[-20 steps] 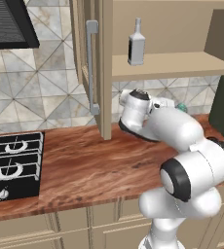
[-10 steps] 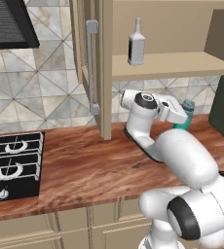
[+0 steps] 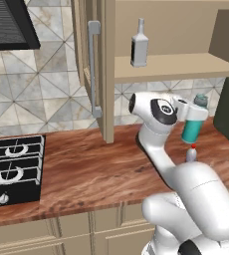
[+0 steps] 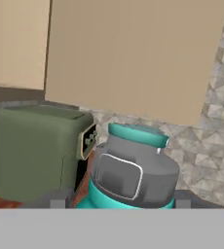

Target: Sort all alcoholic drinks to one cabinet, and non-alcoholic drinks to the other.

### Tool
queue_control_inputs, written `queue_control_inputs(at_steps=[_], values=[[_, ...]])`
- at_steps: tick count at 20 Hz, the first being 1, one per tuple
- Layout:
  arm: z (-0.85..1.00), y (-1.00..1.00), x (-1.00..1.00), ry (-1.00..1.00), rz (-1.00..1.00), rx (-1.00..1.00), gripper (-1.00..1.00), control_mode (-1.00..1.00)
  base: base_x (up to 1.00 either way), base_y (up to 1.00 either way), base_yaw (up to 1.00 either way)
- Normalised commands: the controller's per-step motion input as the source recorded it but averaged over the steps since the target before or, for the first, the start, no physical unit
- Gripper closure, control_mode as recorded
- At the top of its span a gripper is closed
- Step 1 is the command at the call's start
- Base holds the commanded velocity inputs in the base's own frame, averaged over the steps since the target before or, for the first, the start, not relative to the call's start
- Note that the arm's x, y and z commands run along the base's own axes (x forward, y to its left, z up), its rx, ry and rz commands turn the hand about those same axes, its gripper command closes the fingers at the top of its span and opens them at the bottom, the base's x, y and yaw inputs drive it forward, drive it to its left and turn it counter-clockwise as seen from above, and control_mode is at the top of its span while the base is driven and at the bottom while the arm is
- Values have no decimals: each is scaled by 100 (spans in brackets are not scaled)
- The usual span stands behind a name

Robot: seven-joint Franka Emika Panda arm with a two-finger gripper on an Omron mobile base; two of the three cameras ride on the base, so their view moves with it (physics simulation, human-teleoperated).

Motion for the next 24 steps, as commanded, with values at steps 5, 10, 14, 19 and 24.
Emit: queue_control_inputs(at_steps=[5,10,14,19,24], values=[[32,20,-18,25,31,3,100,-100,0,0,0],[19,32,-18,25,36,8,100,-100,0,0,0],[14,31,-22,22,35,11,100,-100,0,0,0],[7,25,-19,16,34,12,100,-100,0,0,0],[3,18,-22,14,31,13,100,-100,0,0,0]])
